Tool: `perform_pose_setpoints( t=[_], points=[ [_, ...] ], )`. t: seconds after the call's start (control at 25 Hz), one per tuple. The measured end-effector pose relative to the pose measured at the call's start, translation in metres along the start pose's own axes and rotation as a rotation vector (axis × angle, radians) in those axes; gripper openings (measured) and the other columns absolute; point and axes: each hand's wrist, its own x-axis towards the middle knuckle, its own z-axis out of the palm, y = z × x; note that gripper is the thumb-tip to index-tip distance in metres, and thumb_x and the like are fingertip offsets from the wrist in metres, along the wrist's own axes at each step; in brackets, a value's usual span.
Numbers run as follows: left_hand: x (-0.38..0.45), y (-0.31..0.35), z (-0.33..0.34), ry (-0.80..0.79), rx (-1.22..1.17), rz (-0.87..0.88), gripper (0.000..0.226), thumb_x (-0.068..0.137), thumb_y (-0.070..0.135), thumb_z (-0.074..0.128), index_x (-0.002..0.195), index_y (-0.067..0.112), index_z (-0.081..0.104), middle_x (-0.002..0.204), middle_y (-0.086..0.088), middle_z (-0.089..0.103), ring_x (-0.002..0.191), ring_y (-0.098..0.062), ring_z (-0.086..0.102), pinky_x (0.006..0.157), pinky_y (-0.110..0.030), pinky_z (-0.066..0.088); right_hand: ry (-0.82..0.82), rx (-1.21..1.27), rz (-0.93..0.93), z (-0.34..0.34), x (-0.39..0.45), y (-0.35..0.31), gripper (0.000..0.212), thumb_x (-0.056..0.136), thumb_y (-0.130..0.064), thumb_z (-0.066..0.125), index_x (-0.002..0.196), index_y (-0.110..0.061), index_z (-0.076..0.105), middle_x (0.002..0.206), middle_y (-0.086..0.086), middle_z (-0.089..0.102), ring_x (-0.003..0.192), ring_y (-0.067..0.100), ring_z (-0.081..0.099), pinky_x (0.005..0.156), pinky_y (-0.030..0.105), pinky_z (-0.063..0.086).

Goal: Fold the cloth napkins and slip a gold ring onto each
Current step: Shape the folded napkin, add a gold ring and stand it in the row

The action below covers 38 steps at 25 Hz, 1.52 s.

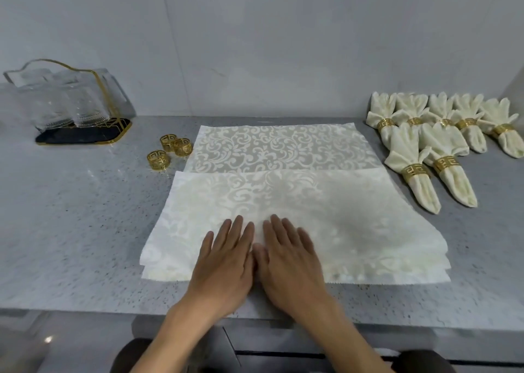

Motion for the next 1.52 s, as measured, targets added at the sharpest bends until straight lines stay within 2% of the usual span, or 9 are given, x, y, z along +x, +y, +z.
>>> perform_pose_setpoints(
  t=[0.12,0.6,0.76,0.88,0.96,1.04,1.12,1.32,1.52],
  points=[
    [-0.003,-0.008,0.003,-0.037,0.009,-0.037,0.063,0.095,0.058,-0.006,0.154,0.038,-0.014,0.157,0.012,-0.03,0.144,-0.011,-0.03,0.119,-0.037,-0.017,-0.012,-0.145,0.159,-0.019,-0.017,0.08,0.067,0.098,-0.056,-0.006,0.155,-0.024,-0.013,0.161,0.0,-0.018,0.15,0.022,-0.012,0.123,0.045,-0.002],
    [-0.028,-0.083,-0.014,-0.029,-0.018,-0.256,0.064,0.096,0.061,0.002,0.154,0.038,-0.01,0.162,0.007,-0.021,0.148,-0.013,-0.022,0.121,-0.036,-0.008,0.03,-0.331,0.422,-0.06,-0.05,0.153,0.07,0.094,-0.053,0.003,0.151,-0.018,0.023,0.16,0.007,0.022,0.148,0.027,0.017,0.119,0.049,0.019],
    [-0.025,-0.074,-0.012,0.022,-0.041,-0.228,0.065,0.095,0.06,0.0,0.155,0.037,-0.01,0.162,0.007,-0.02,0.148,-0.012,-0.021,0.12,-0.034,-0.01,0.26,-0.195,0.122,-0.06,-0.022,0.066,0.066,0.098,-0.047,0.005,0.156,-0.016,0.016,0.164,0.002,0.009,0.152,0.022,0.005,0.123,0.037,0.0],
    [-0.03,-0.078,-0.013,0.001,-0.057,-0.216,0.062,0.098,0.06,0.006,0.155,0.039,-0.004,0.161,0.01,-0.017,0.149,-0.013,-0.018,0.121,-0.035,-0.009,0.099,-0.095,-0.202,-0.027,0.006,0.011,0.067,0.097,-0.051,-0.004,0.156,-0.026,0.011,0.161,-0.006,-0.003,0.152,0.017,-0.001,0.12,0.033,-0.009],
    [-0.022,-0.084,-0.026,0.051,-0.011,-0.163,0.053,0.099,0.059,0.015,0.146,0.042,0.031,0.16,0.012,0.019,0.148,-0.02,0.014,0.122,-0.039,0.013,-0.002,-0.149,-0.254,-0.002,0.016,0.007,0.062,0.1,-0.053,0.005,0.157,-0.031,0.016,0.163,-0.006,0.001,0.152,0.019,0.004,0.118,0.036,-0.005],
    [0.01,-0.09,-0.051,0.224,0.044,-0.06,0.044,0.094,0.051,0.028,0.118,0.03,0.058,0.127,0.011,0.057,0.123,-0.02,0.044,0.104,-0.038,0.038,0.019,-0.2,-0.221,0.011,0.014,0.013,0.056,0.102,-0.052,0.019,0.151,-0.031,0.035,0.16,-0.004,0.027,0.147,0.02,0.028,0.114,0.037,0.011],
    [0.058,-0.095,-0.077,0.228,0.014,0.039,0.039,0.094,0.032,0.043,0.129,0.022,0.056,0.131,0.002,0.059,0.124,-0.025,0.047,0.1,-0.037,0.04,0.032,-0.153,-0.192,0.011,0.011,0.013,0.052,0.102,-0.052,0.025,0.142,-0.03,0.049,0.15,-0.003,0.046,0.137,0.02,0.046,0.108,0.037,0.022],
    [0.148,-0.113,-0.1,-0.141,0.139,-0.043,0.061,0.08,0.027,0.062,0.139,0.027,0.046,0.134,0.001,0.054,0.116,-0.022,0.053,0.091,-0.032,0.047,0.073,-0.169,-0.254,0.014,0.015,0.017,0.051,0.103,-0.053,0.027,0.147,-0.031,0.041,0.153,-0.004,0.042,0.14,0.021,0.042,0.108,0.037,0.021],
    [0.155,-0.131,-0.096,-0.086,-0.051,-0.11,0.018,0.075,0.024,0.07,0.08,0.021,0.053,0.079,0.007,0.055,0.071,-0.011,0.052,0.056,-0.024,0.036,0.075,-0.125,-0.237,0.017,0.014,0.018,0.052,0.104,-0.055,0.025,0.149,-0.031,0.036,0.155,-0.005,0.038,0.143,0.021,0.036,0.109,0.037,0.019]
  ],
)
